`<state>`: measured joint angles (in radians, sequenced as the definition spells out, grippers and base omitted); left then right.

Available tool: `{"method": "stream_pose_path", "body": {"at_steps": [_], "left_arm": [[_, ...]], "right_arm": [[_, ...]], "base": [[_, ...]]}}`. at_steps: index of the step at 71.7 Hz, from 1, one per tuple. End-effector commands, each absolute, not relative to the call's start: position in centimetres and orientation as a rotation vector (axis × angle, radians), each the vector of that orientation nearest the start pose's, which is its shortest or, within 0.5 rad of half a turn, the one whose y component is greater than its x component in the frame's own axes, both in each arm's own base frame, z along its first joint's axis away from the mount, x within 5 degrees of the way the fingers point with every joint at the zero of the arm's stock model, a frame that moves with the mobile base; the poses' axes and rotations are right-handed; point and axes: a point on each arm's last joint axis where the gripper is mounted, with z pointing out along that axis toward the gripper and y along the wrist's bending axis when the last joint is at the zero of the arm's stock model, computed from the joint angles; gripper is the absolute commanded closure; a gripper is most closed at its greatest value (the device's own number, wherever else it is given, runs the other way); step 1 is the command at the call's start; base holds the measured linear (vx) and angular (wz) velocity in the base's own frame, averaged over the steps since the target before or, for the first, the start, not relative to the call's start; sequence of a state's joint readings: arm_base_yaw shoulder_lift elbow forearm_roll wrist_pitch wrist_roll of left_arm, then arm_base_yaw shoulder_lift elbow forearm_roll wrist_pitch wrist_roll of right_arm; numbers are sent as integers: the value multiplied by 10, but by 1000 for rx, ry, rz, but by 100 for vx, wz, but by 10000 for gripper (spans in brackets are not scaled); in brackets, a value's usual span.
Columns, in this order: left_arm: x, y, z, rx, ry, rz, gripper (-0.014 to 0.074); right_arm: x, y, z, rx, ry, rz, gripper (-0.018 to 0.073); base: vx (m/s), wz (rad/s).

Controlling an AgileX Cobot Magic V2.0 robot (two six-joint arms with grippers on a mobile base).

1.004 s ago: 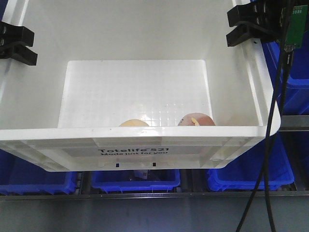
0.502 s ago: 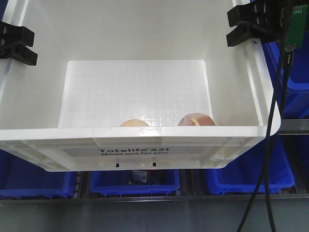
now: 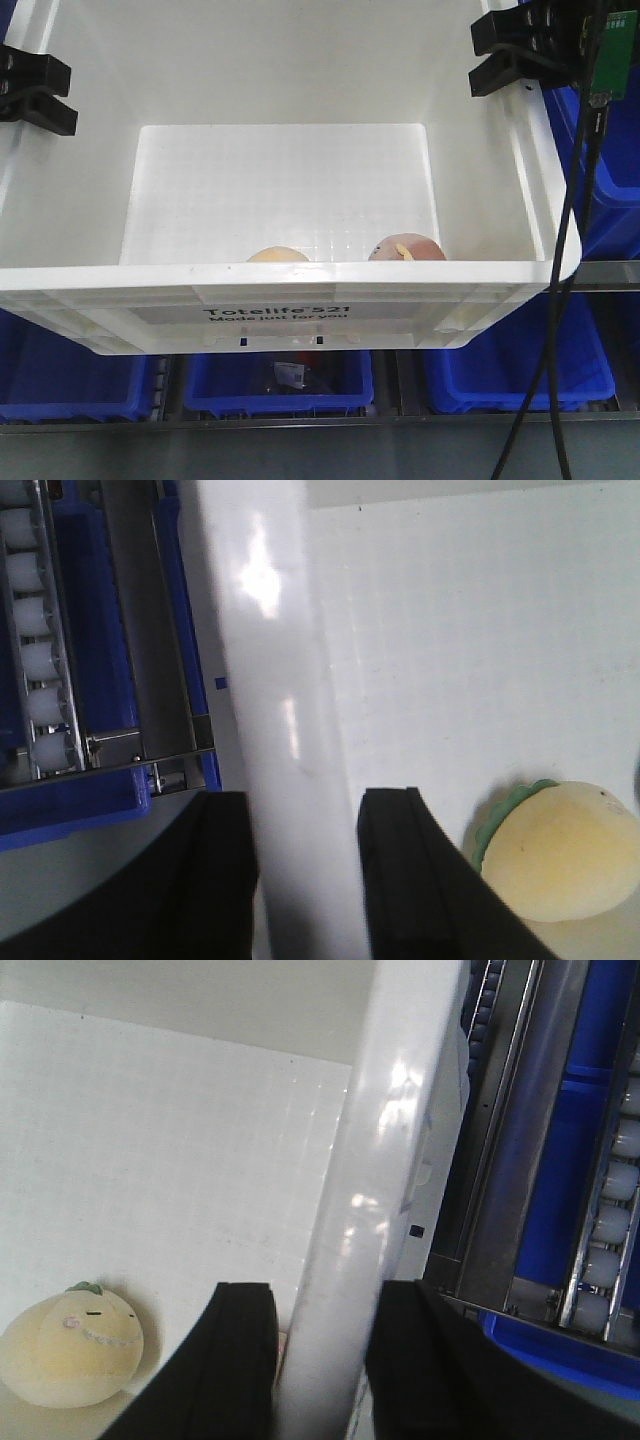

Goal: Place moving items into box and shelve
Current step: 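Hold the crate with both grippers as the base approaches the blue-bin shelf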

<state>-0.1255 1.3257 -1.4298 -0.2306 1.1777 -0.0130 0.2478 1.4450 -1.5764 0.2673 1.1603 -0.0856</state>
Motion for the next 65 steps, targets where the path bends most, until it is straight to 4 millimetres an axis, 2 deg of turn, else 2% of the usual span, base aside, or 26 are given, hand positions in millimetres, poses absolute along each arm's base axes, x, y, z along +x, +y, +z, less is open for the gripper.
{"method": "stream_pose_path", "body": {"at_steps": [1,65], "left_arm": [[248,-70,437,103,2327,-617,623],[248,-70,437,103,2327,-617,623]], "right_arm": [[269,107,449,-362,2269,622,571],[269,107,449,-362,2269,622,571]], "base": [[3,-1],[1,0]]}}
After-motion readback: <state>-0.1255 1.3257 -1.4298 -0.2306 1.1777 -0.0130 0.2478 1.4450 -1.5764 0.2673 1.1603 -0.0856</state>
